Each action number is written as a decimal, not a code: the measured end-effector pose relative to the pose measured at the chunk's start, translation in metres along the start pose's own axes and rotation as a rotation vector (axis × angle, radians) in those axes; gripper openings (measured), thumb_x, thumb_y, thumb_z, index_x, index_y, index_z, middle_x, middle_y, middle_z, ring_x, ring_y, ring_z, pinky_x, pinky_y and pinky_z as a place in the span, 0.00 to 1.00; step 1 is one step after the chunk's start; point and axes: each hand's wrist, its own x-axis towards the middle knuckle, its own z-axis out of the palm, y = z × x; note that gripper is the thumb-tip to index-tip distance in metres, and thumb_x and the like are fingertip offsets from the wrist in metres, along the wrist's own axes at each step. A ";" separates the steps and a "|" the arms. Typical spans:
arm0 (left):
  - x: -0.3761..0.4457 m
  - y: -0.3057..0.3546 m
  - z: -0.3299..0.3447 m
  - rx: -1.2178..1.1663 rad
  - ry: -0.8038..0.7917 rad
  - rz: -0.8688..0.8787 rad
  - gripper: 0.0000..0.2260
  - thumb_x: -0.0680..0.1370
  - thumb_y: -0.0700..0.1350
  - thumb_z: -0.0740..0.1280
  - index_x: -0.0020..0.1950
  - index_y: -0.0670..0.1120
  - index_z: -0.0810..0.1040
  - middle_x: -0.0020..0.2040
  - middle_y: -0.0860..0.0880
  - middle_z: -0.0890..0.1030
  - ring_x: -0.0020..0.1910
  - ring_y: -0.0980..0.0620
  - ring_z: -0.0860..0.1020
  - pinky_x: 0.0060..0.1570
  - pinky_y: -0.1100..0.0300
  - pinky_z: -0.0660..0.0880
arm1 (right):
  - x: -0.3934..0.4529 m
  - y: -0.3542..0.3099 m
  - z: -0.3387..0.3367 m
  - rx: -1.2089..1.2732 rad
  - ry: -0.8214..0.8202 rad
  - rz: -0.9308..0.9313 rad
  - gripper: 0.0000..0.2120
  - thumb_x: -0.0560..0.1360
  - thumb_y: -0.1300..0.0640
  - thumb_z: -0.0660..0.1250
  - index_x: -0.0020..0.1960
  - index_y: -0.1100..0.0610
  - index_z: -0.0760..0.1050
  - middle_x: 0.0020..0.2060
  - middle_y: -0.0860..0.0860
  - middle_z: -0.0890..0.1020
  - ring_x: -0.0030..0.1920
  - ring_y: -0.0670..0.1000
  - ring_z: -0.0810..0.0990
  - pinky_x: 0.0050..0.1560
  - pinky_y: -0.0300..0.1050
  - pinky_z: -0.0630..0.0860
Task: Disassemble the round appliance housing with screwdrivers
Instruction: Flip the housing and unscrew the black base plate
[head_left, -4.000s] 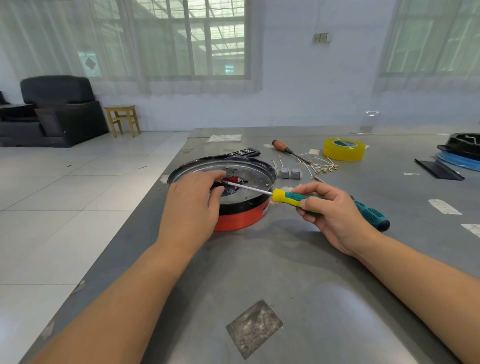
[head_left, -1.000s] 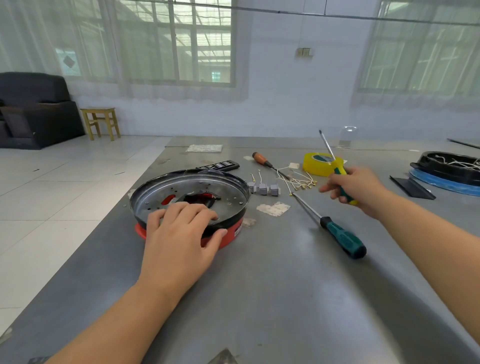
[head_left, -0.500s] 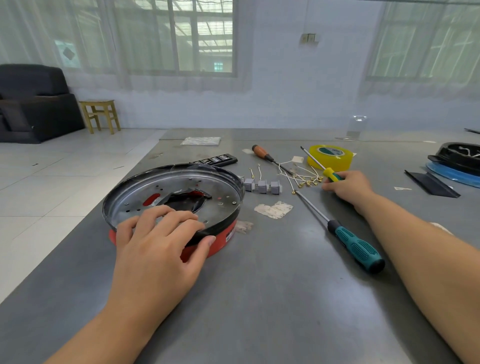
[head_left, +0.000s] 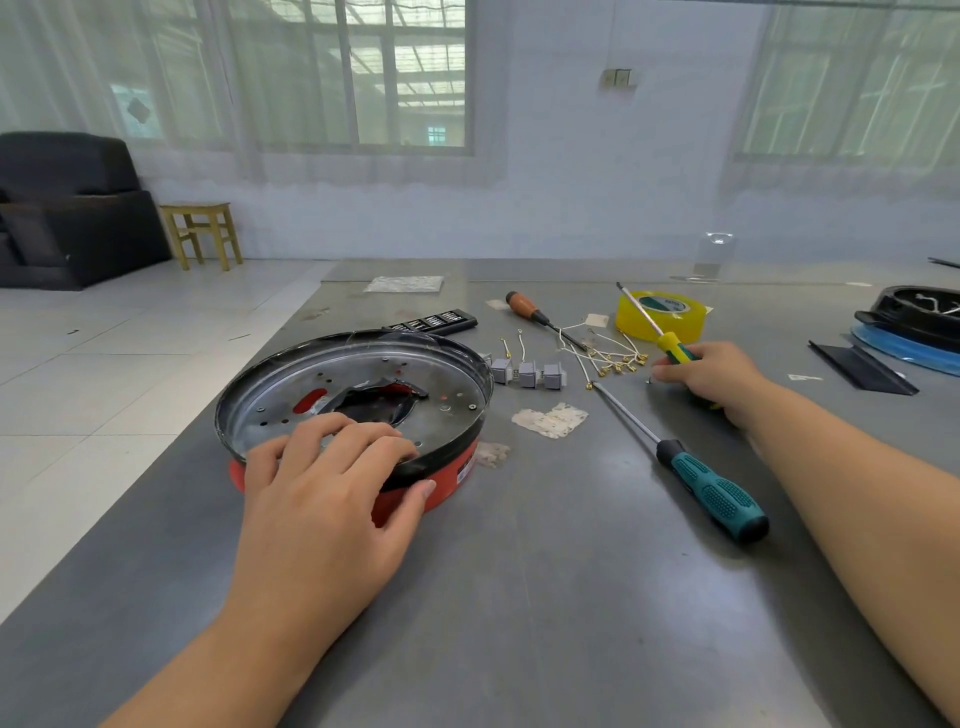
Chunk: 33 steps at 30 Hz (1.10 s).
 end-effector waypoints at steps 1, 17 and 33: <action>0.000 -0.001 0.000 0.005 -0.003 0.009 0.12 0.75 0.58 0.69 0.53 0.53 0.84 0.55 0.57 0.85 0.62 0.46 0.77 0.58 0.47 0.67 | -0.002 0.000 -0.003 0.069 0.010 0.007 0.05 0.75 0.52 0.77 0.49 0.49 0.84 0.44 0.52 0.81 0.42 0.50 0.75 0.41 0.46 0.71; 0.002 -0.002 -0.020 -0.036 -0.158 0.050 0.15 0.68 0.51 0.83 0.49 0.52 0.82 0.50 0.56 0.85 0.56 0.46 0.82 0.54 0.48 0.70 | -0.164 -0.095 0.064 0.596 -0.249 -0.038 0.12 0.80 0.49 0.71 0.49 0.58 0.78 0.42 0.56 0.82 0.39 0.53 0.83 0.45 0.47 0.85; -0.002 -0.031 -0.030 -0.241 0.043 -0.008 0.23 0.70 0.39 0.82 0.61 0.56 0.85 0.84 0.52 0.62 0.84 0.35 0.52 0.81 0.34 0.50 | -0.202 -0.092 0.092 0.970 -0.373 0.101 0.06 0.77 0.68 0.69 0.52 0.61 0.79 0.46 0.60 0.87 0.41 0.55 0.87 0.44 0.54 0.86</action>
